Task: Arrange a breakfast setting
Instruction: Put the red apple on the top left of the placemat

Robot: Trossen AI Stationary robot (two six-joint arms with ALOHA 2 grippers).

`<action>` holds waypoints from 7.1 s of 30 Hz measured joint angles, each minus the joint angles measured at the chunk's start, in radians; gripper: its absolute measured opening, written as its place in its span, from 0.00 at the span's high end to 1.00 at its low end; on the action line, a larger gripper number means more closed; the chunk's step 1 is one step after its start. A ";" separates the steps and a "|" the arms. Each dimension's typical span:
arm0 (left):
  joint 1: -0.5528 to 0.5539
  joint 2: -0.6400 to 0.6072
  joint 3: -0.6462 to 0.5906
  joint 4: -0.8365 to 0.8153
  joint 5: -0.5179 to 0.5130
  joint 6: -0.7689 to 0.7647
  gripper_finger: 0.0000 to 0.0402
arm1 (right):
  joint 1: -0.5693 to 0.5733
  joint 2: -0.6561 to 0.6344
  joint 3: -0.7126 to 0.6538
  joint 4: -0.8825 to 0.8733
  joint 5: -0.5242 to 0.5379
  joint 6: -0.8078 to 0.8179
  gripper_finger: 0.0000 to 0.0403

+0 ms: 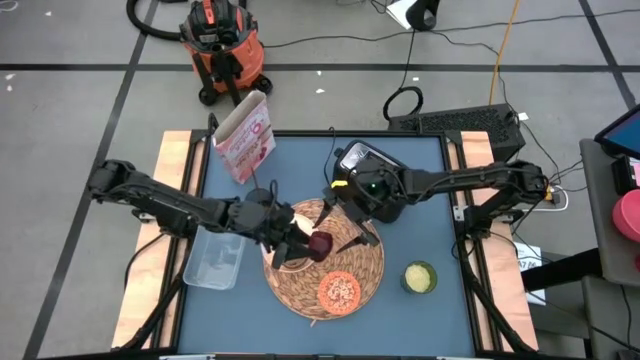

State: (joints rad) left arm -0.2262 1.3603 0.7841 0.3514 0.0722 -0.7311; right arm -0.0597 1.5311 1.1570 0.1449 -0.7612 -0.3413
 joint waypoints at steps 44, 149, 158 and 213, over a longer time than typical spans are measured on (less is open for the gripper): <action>0.036 0.002 0.000 0.018 0.018 -0.064 0.46 | 0.003 0.074 -0.001 0.086 -0.053 -0.063 0.06; 0.187 -0.406 -0.001 -0.720 0.080 0.108 0.12 | -0.070 0.185 0.377 -0.638 0.736 -0.116 0.37; 0.187 -0.473 0.000 -0.715 0.063 0.108 0.12 | -0.072 0.338 0.377 -0.641 0.735 -0.119 0.37; 0.187 -0.468 0.000 -0.722 0.058 0.173 0.12 | -0.069 0.447 0.291 -0.508 0.731 -0.117 0.36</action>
State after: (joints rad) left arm -0.0395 0.8921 0.7837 -0.3706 0.1299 -0.5579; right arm -0.1291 1.9785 1.4479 -0.3627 -0.0307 -0.4580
